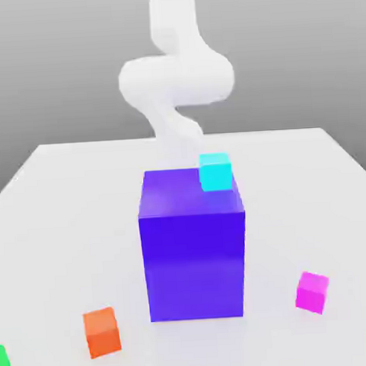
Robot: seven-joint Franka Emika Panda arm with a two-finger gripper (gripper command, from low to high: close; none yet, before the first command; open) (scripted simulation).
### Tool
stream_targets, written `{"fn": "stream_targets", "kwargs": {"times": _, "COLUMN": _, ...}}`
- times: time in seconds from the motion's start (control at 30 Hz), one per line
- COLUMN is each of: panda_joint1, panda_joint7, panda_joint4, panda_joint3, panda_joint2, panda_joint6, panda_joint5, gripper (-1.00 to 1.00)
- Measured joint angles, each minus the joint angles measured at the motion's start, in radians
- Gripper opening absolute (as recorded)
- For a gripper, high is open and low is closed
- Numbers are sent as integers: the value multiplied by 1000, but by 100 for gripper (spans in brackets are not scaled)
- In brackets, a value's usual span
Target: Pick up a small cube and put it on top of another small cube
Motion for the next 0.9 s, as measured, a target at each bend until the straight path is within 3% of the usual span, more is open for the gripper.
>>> {"fn": "stream_targets", "kwargs": {"times": 0.5, "panda_joint1": 302, "panda_joint7": -394, "panda_joint4": -213, "panda_joint3": 50, "panda_joint2": 553, "panda_joint6": 289, "panda_joint5": 127, "gripper": 0}}
{"fn": "stream_targets", "kwargs": {"times": 0.63, "panda_joint1": 368, "panda_joint7": -440, "panda_joint4": -271, "panda_joint3": 87, "panda_joint2": 695, "panda_joint6": 371, "panda_joint5": 81, "gripper": 0}}
{"fn": "stream_targets", "kwargs": {"times": 0.73, "panda_joint1": 414, "panda_joint7": -438, "panda_joint4": -315, "panda_joint3": 82, "panda_joint2": 799, "panda_joint6": 431, "panda_joint5": -5, "gripper": 0}}
{"fn": "stream_targets", "kwargs": {"times": 0.9, "panda_joint1": 450, "panda_joint7": -410, "panda_joint4": -307, "panda_joint3": 48, "panda_joint2": 977, "panda_joint6": 565, "panda_joint5": -82, "gripper": 0}}
